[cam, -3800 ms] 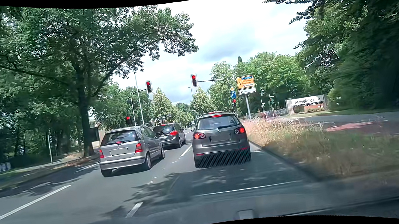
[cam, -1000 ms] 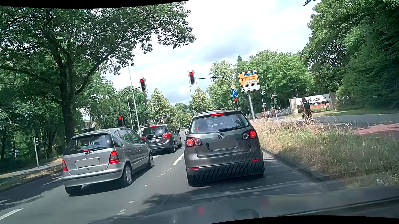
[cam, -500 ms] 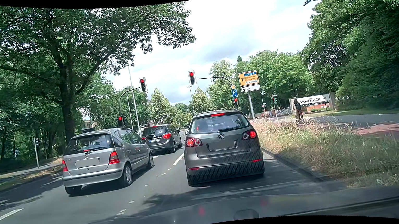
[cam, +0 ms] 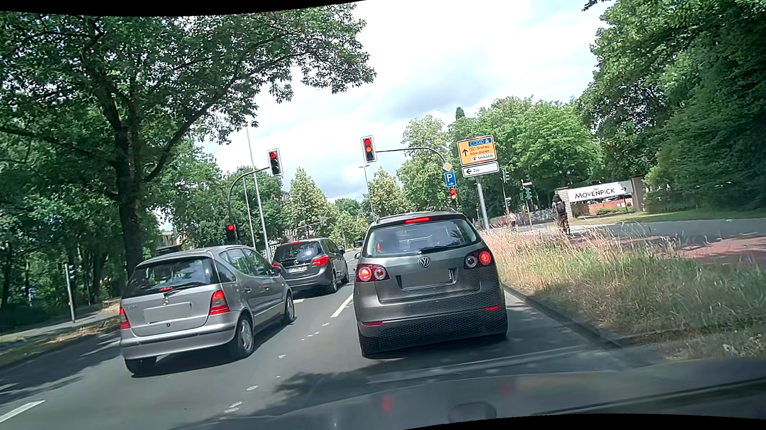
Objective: Follow the waypoints while adhering to traffic rules and regulations
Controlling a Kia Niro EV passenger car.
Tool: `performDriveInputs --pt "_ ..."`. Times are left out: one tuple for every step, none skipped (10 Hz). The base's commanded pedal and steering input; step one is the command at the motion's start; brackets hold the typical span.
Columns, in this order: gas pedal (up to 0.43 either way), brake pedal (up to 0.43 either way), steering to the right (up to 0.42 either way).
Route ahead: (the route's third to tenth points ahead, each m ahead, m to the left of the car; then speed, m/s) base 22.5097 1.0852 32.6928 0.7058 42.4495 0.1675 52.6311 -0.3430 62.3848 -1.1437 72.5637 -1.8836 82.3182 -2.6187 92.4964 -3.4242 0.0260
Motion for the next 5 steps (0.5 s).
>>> performDriveInputs --pt "0.000 0.232 0.005" --pt "0.000 0.213 0.004" --pt "0.000 0.195 0.004" --pt "0.000 0.183 0.004" --pt "0.000 0.165 0.004"
